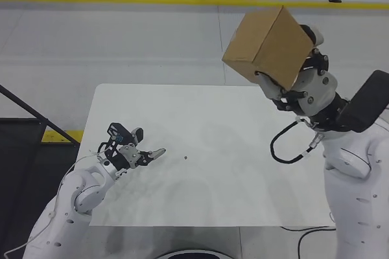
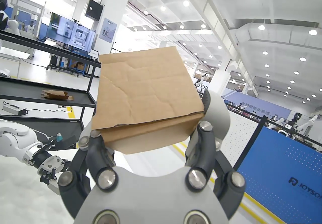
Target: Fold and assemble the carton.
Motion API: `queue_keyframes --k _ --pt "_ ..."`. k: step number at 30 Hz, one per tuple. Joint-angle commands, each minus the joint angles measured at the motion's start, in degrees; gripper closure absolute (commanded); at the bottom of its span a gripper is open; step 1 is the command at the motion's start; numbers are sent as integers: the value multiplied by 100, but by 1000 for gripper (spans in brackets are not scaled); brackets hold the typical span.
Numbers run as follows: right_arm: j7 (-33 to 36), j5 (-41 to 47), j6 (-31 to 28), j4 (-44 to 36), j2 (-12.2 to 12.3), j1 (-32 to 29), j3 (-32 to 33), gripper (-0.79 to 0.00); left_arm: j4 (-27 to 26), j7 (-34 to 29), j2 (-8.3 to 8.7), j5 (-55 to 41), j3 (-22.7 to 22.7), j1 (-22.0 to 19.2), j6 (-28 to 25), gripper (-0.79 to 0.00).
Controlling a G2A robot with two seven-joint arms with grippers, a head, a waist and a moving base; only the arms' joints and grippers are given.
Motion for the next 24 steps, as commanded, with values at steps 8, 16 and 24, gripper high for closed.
queue_keyframes --k 8,16,24 --pt "783 843 -795 775 72 -55 -185 0 0 0 0 0 0 0 0 -785" --pt "728 967 -1607 1813 107 -44 -457 0 0 0 0 0 0 0 0 -785" --pt "723 883 -1774 1895 116 -43 -517 0 -29 9 3 76 -23 40 58 -785"
